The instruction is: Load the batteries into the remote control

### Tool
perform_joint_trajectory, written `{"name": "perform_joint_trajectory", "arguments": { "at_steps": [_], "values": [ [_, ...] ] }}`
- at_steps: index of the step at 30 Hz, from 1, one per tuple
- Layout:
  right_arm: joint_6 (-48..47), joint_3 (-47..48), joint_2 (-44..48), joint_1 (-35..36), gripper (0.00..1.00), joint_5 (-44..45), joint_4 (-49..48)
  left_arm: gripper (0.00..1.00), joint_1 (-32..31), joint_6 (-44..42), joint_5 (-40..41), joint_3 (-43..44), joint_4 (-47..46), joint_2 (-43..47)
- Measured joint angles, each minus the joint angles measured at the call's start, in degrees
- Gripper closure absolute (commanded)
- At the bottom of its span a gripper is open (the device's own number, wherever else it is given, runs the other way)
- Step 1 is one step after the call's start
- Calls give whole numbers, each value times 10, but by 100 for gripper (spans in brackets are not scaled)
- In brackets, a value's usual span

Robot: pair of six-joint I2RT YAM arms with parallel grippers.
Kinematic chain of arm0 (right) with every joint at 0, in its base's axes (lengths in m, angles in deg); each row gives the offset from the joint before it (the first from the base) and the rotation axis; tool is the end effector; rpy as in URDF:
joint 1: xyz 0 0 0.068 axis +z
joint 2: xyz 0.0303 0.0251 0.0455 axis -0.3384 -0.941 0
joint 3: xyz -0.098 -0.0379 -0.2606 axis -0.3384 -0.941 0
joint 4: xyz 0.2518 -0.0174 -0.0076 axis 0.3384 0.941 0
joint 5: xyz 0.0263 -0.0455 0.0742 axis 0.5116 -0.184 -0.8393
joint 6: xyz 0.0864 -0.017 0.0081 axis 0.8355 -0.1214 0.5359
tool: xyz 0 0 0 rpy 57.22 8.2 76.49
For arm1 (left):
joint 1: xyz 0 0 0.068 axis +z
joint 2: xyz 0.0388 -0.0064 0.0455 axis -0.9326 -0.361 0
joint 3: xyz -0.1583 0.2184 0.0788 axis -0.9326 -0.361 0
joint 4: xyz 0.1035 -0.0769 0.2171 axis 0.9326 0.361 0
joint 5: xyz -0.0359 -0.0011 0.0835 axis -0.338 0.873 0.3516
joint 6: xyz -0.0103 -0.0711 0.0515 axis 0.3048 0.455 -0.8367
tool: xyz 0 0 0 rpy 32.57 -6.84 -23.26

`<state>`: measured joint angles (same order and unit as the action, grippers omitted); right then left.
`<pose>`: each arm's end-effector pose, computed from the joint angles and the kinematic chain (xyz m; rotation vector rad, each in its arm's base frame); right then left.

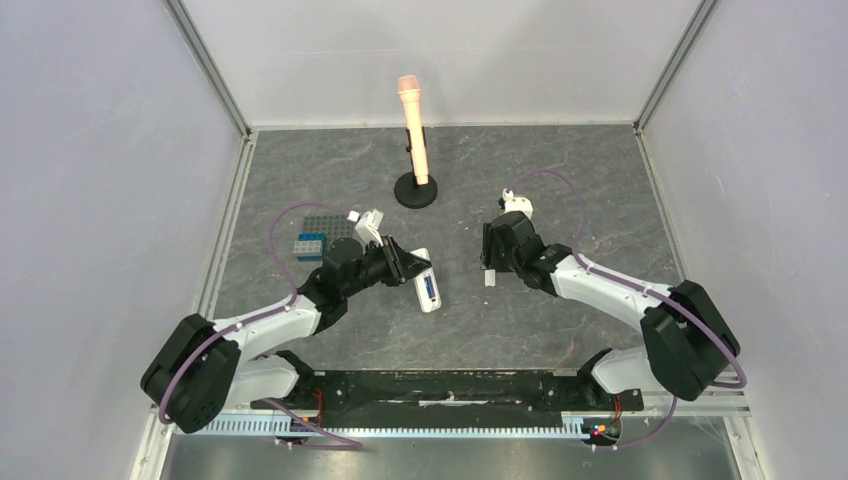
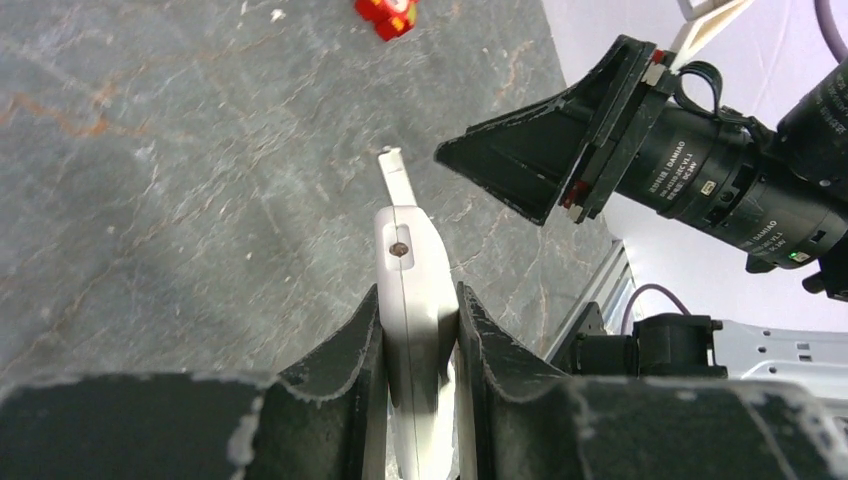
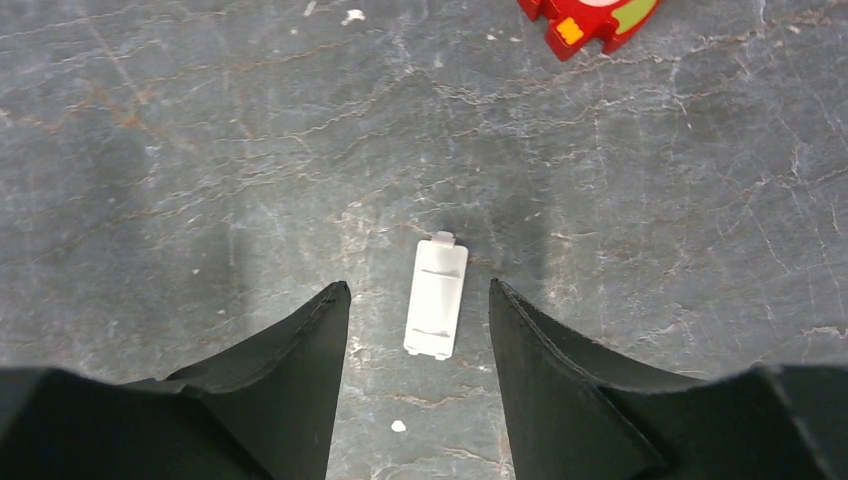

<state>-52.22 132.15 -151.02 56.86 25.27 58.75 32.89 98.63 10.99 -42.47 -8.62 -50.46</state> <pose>0.2496 0.1622 0.1888 0.0762 2.3342 0.3088 0.2065 -0.1760 0.2064 0.0332 2.0122 -1.2176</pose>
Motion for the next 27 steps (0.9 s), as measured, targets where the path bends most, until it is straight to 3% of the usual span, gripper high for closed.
{"name": "perform_joint_trajectory", "arguments": {
  "at_steps": [9, 16, 23, 27],
  "values": [
    [30, -1, -43, -9, 44, -9, -5, 96, 0, 116, 118, -111, -107, -67],
    [30, -14, -42, -9, 44, -52, -34, 76, -2, 149, 194, -122, -224, -134],
    [30, -19, -42, -9, 43, -45, -35, 67, -6, 190, 238, -147, -284, -171],
    [31, -19, -42, -9, 42, -25, -34, 60, -7, 215, 260, -158, -274, -170]
  ]
}}
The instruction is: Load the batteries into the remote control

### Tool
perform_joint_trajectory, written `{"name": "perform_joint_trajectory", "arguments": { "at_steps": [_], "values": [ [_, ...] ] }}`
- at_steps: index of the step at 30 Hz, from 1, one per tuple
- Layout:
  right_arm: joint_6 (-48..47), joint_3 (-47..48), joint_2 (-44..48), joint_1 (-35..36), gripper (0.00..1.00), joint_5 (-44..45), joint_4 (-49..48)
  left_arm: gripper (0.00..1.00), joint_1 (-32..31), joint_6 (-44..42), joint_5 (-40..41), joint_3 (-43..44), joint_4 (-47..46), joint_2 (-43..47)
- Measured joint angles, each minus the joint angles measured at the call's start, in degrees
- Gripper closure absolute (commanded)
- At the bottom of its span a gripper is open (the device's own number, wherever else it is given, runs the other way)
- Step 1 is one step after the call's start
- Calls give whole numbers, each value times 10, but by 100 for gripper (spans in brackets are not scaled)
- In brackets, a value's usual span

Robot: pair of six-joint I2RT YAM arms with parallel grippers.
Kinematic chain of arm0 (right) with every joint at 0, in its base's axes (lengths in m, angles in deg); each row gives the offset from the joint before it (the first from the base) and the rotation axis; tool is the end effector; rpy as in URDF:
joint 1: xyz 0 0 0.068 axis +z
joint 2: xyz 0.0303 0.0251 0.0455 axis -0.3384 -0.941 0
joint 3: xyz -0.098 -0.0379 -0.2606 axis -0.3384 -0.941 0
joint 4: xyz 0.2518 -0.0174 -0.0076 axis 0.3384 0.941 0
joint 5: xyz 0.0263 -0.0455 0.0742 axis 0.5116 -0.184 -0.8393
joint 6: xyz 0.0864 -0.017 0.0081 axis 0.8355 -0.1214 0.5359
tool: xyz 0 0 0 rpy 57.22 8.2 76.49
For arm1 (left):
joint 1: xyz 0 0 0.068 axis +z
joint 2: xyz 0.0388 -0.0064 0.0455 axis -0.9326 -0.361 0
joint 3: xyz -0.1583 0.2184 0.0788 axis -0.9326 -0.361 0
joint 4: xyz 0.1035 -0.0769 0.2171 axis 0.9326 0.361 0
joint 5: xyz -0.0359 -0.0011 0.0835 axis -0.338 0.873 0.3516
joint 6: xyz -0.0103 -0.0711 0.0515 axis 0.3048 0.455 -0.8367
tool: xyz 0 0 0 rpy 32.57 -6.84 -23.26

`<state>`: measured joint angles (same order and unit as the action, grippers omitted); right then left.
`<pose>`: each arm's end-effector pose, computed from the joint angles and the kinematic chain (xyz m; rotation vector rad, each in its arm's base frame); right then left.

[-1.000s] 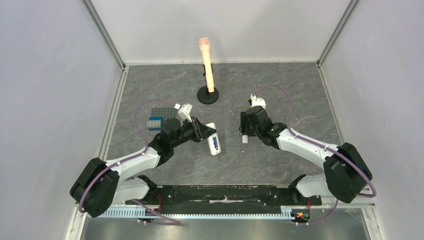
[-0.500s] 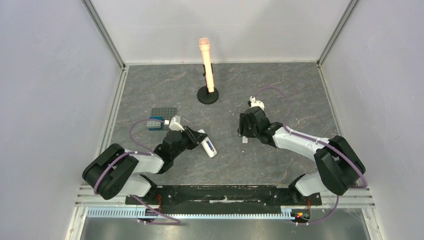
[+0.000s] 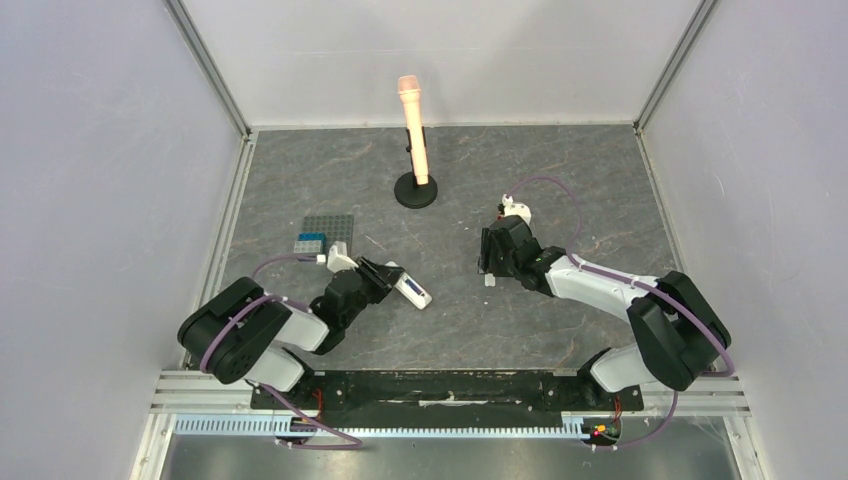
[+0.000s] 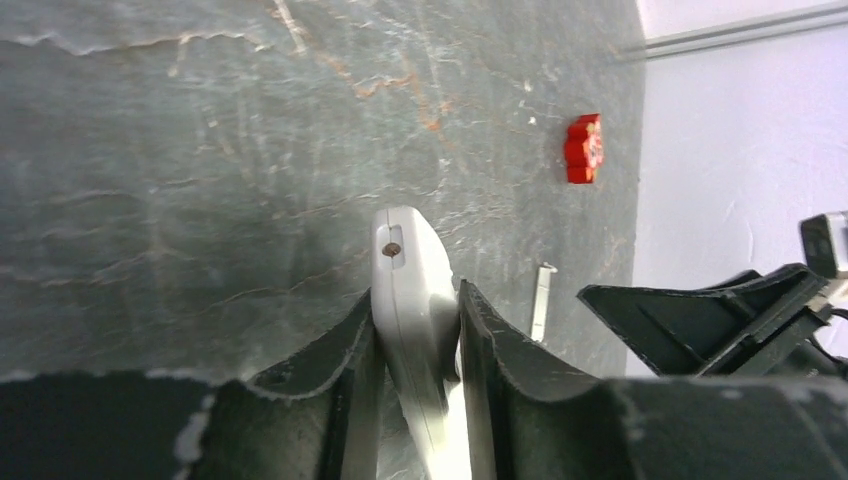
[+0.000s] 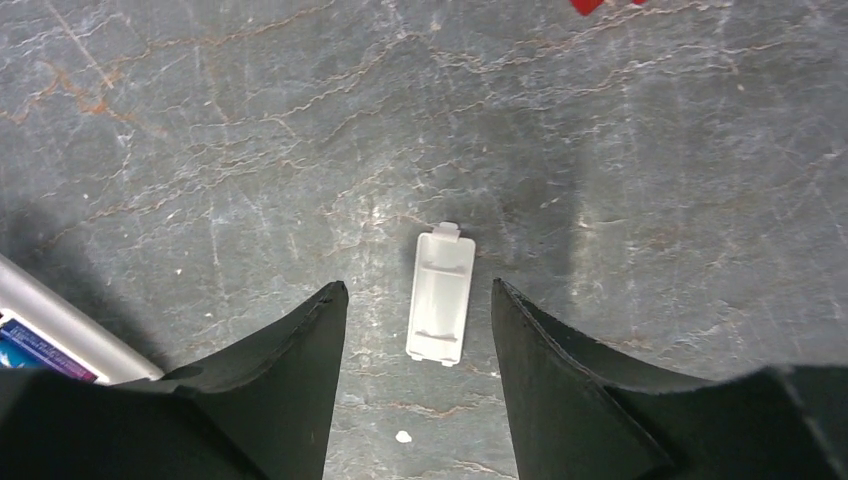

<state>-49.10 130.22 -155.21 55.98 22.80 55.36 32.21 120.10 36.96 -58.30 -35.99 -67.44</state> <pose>0.2539 0.1637 0.1630 0.1323 2.3936 0.3390 0.2066 -0.1362 0.1167 -0.6749 1.9515 -1.0175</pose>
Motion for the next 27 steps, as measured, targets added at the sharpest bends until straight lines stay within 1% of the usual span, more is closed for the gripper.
{"name": "perform_joint_trajectory", "arguments": {
  "at_steps": [1, 3, 8, 17, 22, 27],
  "values": [
    [1, 0, 0, 0, 44, 5, 2, 57, 0, 4, 4, -1, 11, 4],
    [8, 4, -2, -1, 53, 19, 9, 54, -3, 9, 14, -2, 47, 19],
    [32, 33, -28, -12, 61, 34, 24, 48, -14, 12, 38, -2, 140, 86],
    [44, 63, -72, -19, 60, 36, 38, 47, -18, 21, 68, -2, 282, 187],
    [28, 63, -85, -19, 63, 37, 50, 47, -18, 31, 80, -2, 365, 249],
    [6, 71, -104, -19, 66, 38, 55, 47, -18, 36, 94, -2, 429, 299]
  ]
}}
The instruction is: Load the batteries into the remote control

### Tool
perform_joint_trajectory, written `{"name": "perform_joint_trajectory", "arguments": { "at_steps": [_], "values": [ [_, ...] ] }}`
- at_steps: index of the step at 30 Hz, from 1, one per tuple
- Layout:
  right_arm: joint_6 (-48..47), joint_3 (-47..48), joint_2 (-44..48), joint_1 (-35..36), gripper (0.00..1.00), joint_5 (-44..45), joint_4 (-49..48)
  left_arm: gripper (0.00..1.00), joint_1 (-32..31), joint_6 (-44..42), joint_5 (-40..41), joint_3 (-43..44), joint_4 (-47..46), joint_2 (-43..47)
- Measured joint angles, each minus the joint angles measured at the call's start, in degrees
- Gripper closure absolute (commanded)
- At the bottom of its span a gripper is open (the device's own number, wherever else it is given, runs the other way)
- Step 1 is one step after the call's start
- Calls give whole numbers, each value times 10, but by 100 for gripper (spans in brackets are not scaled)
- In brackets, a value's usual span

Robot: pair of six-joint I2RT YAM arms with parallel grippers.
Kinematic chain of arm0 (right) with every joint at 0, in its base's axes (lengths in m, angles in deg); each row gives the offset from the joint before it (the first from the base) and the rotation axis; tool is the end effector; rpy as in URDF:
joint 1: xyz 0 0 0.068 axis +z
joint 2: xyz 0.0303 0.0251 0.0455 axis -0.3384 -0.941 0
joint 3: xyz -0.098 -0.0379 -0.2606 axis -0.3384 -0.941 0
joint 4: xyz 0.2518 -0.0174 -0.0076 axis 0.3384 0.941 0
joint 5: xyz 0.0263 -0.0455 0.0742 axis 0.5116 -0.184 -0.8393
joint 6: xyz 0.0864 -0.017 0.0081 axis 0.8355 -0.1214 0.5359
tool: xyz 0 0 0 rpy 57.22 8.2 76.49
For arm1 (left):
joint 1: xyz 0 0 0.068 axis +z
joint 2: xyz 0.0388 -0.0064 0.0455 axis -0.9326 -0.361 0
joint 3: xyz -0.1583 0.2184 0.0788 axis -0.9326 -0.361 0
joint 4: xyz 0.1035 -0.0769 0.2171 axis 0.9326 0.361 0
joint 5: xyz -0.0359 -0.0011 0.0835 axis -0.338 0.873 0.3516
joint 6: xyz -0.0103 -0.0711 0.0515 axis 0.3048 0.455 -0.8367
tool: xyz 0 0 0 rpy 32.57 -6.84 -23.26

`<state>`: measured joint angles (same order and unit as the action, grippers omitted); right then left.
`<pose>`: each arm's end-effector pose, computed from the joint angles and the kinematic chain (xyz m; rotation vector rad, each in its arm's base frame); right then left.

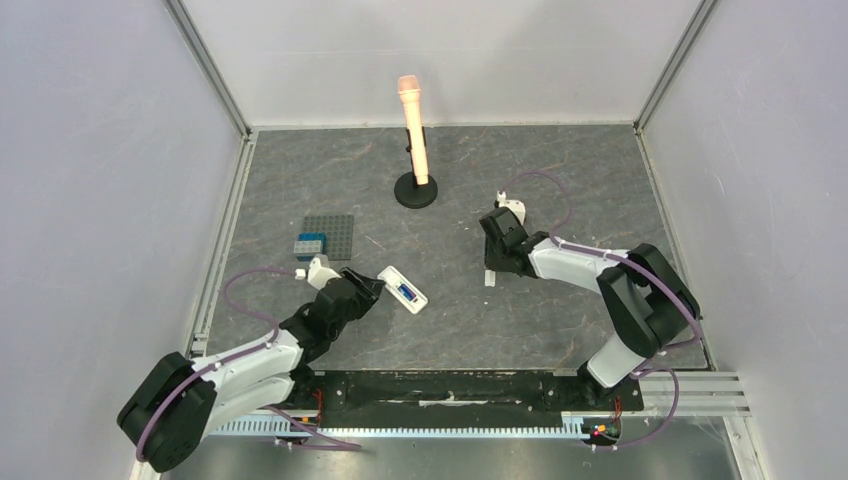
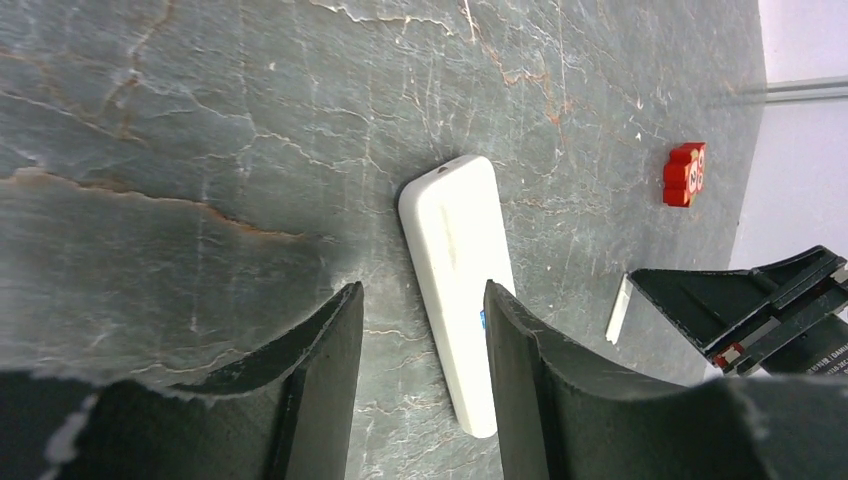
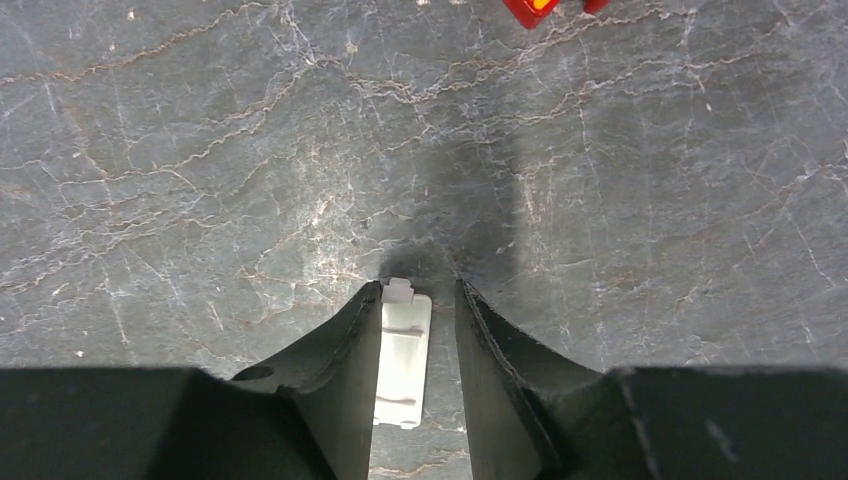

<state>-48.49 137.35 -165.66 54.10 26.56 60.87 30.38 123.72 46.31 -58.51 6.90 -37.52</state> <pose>0.2816 0.1646 0.1397 0.1925 2.4897 0.1482 0.1644 -0.0969 0.1219 -0.8186 2.0573 -0.7480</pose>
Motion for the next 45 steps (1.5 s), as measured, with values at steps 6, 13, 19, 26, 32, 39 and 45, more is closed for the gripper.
{"name": "perform_joint_trajectory", "arguments": {
  "at_steps": [6, 13, 19, 26, 32, 39, 45],
  "values": [
    [-20, 17, -17, 4, 69, 4, 1, 47, 0, 1, 14, 0, 47, 36],
    [-30, 30, -30, 15, 74, 12, 1, 47, 0, 1, 25, 3, 74, 43],
    [-33, 32, -32, 21, 82, 15, 1, 47, 0, 1, 27, 6, 78, 42],
    [-38, 37, -39, 23, 81, 24, -1, 47, 0, -19, 19, 17, 71, 42],
    [-38, 37, -39, 23, 75, 27, -1, 47, 0, -38, -1, 24, 42, 29],
    [-39, 39, -40, 23, 80, 27, -1, 47, -2, -47, -14, 25, 17, 10],
    [-42, 41, -44, 23, 92, 28, -6, 48, -2, -58, -31, 25, -7, -8]
  ]
}}
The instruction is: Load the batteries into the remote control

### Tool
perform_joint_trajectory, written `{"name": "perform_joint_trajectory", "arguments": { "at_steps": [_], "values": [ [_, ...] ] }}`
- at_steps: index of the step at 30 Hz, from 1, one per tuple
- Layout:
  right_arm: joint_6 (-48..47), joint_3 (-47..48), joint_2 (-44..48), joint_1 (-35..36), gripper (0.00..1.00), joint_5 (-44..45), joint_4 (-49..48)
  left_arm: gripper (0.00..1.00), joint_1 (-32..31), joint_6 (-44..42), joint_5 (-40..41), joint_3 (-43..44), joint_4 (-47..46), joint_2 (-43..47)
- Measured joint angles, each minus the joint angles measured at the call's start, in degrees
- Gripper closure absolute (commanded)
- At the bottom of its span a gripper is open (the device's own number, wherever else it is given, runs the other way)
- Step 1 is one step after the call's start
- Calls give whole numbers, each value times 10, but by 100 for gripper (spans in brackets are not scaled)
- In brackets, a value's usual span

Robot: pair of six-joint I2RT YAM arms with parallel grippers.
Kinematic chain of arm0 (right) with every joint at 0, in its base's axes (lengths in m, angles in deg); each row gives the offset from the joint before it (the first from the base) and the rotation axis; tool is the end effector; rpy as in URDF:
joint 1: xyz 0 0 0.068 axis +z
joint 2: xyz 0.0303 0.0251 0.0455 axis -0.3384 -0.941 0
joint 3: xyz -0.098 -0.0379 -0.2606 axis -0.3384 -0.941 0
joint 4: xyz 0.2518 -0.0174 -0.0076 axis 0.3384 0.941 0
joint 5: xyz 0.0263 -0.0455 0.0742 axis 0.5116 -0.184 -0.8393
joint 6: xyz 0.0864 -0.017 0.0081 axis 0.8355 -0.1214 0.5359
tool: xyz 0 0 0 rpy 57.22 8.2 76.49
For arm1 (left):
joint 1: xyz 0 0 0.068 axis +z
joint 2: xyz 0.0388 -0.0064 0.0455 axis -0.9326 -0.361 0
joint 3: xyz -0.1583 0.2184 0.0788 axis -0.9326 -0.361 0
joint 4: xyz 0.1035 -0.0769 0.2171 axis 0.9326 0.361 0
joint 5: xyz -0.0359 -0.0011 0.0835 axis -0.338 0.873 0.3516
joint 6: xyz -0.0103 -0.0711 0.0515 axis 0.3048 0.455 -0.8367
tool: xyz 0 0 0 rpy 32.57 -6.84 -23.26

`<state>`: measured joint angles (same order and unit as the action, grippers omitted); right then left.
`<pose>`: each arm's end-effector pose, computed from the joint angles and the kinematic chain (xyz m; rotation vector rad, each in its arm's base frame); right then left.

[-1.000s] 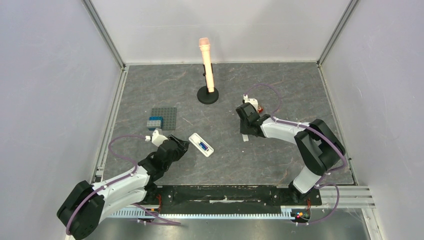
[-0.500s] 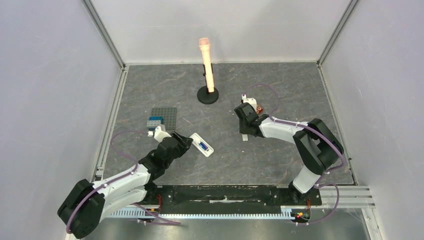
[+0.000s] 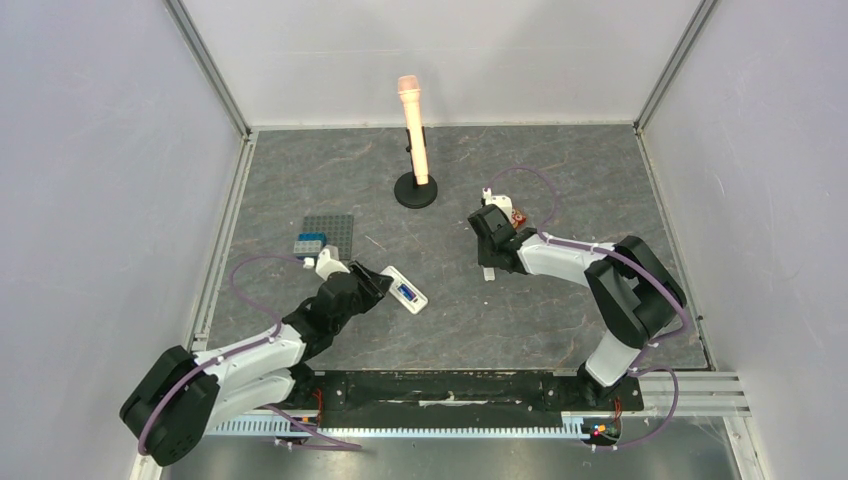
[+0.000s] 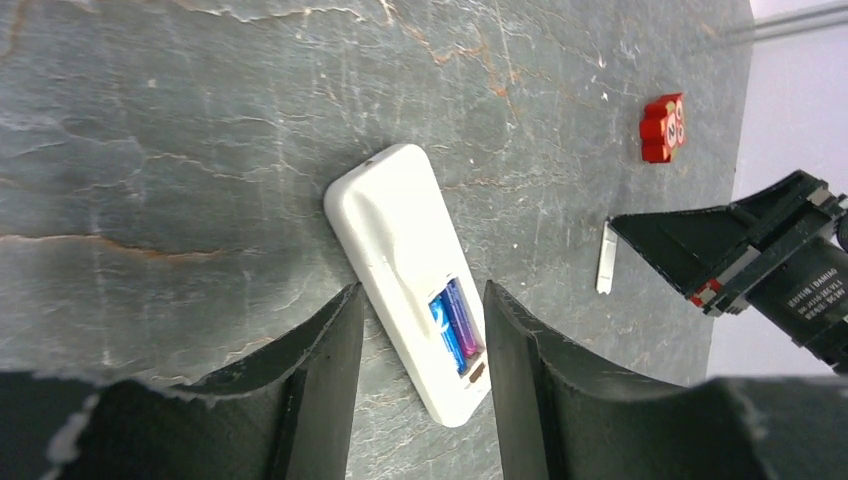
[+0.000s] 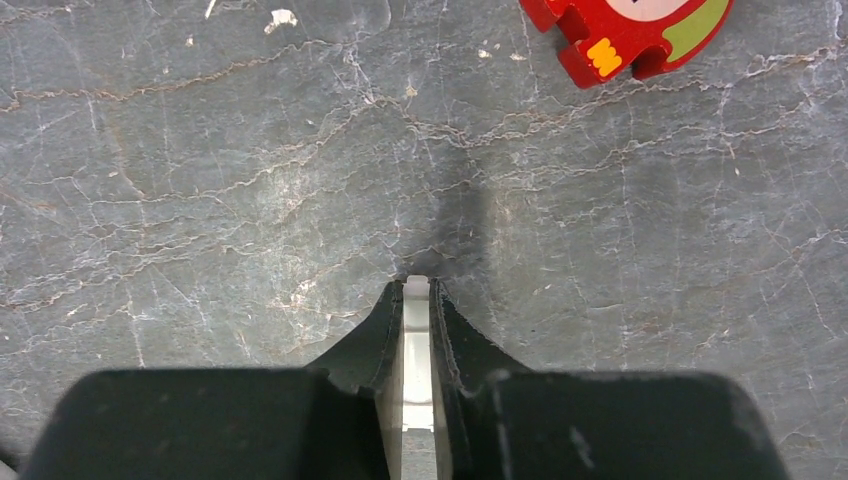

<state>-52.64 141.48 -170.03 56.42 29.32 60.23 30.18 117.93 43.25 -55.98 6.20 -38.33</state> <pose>0.2933 0.1852 0.1386 0.0712 2.4658 0.0890 0.1705 -0.1077 0.1349 -0.6798 2.0805 -0.7754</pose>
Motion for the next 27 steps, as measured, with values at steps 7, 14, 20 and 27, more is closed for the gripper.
{"name": "perform_joint_trajectory", "arguments": {
  "at_steps": [7, 14, 20, 27],
  "values": [
    [-1, 0, 0, 0, 93, 0, -3, 49, -2, -34, -39, 6, -61, -30],
    [0, 0, 36, 0, 92, -16, -4, 49, -12, -91, -88, 19, -137, -56],
    [4, 0, 81, 0, 92, -42, -6, 49, -19, -138, -125, 52, -214, -135],
    [33, -6, 117, 0, 92, -85, -9, 48, -40, -171, -179, 117, -302, -263]
  ]
}}
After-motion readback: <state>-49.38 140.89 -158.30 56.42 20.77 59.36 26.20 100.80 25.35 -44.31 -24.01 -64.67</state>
